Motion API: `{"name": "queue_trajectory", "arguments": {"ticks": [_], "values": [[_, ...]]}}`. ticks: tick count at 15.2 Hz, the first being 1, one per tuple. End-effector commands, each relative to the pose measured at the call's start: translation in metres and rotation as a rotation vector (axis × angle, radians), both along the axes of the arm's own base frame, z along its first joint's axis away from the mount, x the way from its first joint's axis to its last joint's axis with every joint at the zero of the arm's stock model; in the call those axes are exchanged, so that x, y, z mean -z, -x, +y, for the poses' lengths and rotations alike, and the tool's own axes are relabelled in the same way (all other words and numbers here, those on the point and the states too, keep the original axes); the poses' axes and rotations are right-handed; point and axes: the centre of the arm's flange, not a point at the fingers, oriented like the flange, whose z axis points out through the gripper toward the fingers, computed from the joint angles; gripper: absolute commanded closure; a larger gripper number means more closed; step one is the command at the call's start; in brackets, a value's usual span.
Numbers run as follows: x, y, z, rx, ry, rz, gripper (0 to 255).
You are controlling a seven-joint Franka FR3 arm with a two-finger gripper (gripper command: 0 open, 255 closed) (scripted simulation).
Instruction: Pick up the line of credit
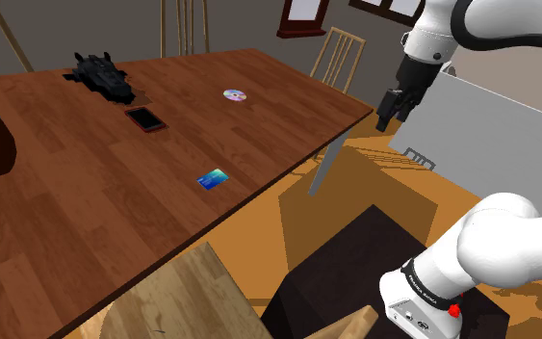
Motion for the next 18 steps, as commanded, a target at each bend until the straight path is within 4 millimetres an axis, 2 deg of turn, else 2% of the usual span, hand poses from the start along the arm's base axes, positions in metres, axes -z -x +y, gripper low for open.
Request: {"name": "queue_trajectory", "arguments": {"ticks": [1, 9, 18], "values": [[0.0, 0.0, 0.0, 0.0, 0.0, 0.0, 0], [0.051, -0.014, 0.091, 0.284, 0.019, -0.048, 0], [0.109, -0.061, 0.182, 0.603, 0.04, -0.102, 0]]}}
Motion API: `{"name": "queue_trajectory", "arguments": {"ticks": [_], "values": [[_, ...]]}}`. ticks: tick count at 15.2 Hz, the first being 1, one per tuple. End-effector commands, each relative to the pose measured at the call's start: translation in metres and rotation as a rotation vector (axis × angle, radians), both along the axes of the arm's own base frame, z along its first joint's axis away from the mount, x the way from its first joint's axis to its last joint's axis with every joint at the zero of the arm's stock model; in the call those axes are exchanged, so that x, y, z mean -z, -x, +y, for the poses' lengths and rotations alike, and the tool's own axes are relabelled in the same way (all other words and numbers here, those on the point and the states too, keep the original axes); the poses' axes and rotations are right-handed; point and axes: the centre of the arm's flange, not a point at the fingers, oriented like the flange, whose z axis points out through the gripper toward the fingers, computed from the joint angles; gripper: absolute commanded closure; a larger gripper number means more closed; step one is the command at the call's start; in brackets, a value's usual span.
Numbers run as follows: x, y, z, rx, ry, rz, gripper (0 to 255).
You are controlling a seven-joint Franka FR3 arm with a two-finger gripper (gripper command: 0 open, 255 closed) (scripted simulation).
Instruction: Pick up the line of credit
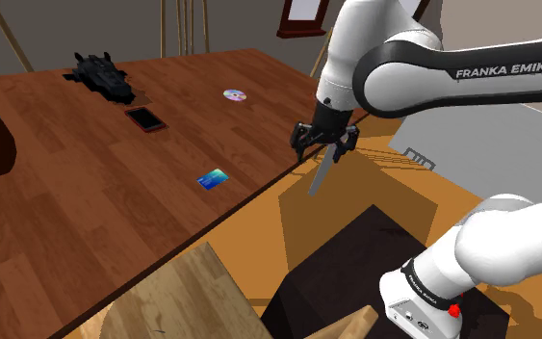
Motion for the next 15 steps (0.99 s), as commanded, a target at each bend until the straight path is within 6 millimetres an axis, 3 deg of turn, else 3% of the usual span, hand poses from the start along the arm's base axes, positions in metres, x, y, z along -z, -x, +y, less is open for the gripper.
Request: {"name": "queue_trajectory", "arguments": {"ticks": [1, 8, 15], "values": [[0.013, -0.012, 0.02, 0.078, 0.003, -0.014, 0], [0.057, -0.072, 0.074, 0.327, 0.019, -0.056, 0], [0.098, -0.145, 0.111, 0.575, 0.036, -0.098, 0]]}}
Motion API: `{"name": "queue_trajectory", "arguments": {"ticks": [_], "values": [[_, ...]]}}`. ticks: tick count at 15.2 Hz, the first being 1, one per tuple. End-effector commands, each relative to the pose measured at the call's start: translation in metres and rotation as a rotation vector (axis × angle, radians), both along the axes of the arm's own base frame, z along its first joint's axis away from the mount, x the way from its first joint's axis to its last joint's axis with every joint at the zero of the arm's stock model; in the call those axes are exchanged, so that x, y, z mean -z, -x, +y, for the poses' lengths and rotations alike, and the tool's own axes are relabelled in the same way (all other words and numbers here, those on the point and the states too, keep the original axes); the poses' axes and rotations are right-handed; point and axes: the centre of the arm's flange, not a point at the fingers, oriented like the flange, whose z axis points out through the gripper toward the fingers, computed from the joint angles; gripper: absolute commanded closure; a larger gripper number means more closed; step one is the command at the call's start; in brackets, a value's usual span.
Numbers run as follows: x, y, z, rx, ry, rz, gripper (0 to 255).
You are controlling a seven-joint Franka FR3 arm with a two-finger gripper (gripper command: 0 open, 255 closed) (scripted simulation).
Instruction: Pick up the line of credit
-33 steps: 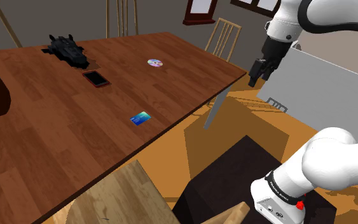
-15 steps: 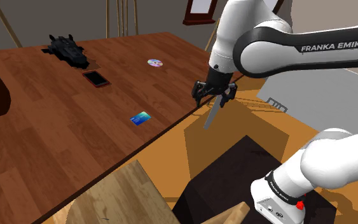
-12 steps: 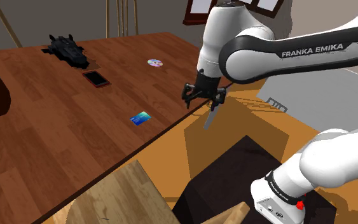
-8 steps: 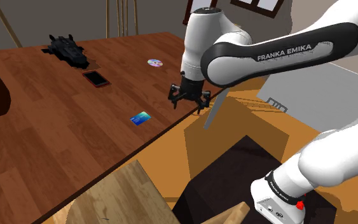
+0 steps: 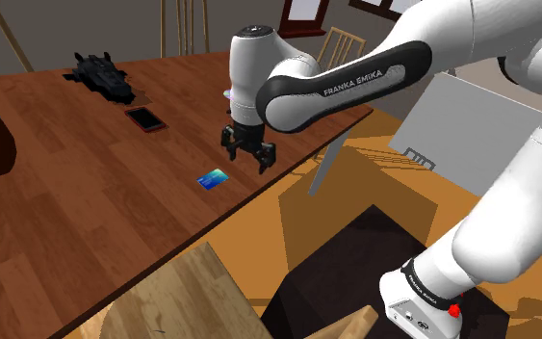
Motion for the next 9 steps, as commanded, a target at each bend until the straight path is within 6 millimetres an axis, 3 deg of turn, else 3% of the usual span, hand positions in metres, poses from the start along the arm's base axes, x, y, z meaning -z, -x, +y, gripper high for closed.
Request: {"name": "queue_trajectory", "arguments": {"ticks": [1, 6, 9], "values": [[0.013, -0.022, 0.01, 0.079, 0.006, -0.014, 0], [0.039, -0.076, 0.021, 0.242, 0.017, -0.041, 0], [0.055, -0.076, 0.021, 0.242, 0.017, -0.041, 0]]}}
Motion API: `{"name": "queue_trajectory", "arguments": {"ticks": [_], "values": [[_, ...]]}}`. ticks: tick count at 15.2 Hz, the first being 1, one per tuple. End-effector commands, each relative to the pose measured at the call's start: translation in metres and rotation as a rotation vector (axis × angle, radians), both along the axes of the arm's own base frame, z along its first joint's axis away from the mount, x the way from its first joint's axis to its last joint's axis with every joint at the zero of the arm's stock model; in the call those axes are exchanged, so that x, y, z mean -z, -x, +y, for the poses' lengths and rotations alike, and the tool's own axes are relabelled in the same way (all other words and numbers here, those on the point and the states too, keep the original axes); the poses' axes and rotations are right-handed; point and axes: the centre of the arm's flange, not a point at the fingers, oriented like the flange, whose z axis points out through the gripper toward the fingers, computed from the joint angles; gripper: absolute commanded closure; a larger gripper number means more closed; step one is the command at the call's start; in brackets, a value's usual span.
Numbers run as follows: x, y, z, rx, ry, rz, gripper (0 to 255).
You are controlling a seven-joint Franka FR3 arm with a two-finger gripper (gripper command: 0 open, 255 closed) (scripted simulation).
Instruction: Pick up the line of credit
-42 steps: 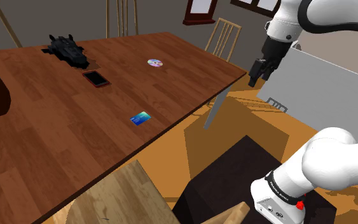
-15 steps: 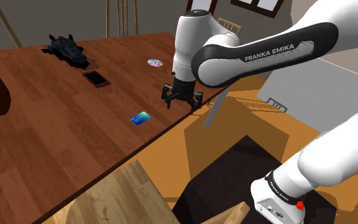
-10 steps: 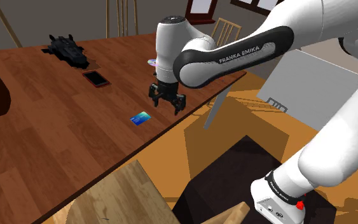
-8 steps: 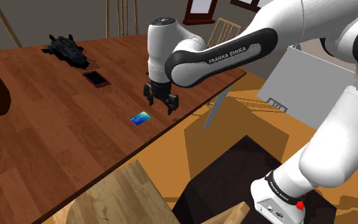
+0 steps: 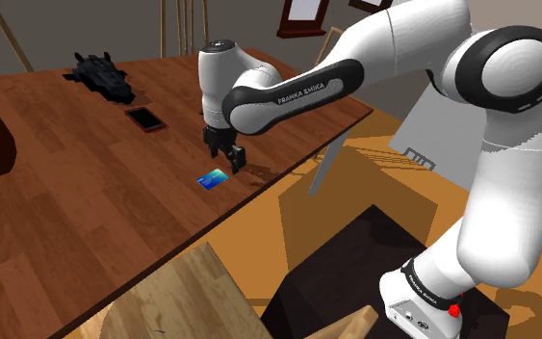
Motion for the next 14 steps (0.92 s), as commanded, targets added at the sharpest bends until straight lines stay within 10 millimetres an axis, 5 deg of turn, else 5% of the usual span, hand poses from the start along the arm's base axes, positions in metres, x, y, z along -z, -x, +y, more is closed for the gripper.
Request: {"name": "queue_trajectory", "arguments": {"ticks": [1, 6, 7, 14], "values": [[0.01, -0.001, 0.0, 0.004, 0.0, -0.001, 0], [0.029, -0.001, 0.0, 0.004, 0.0, -0.001, 0], [0.03, -0.001, 0.0, 0.004, 0.0, -0.001, 255], [0.031, -0.001, 0.0, 0.004, 0.001, -0.001, 255]]}}
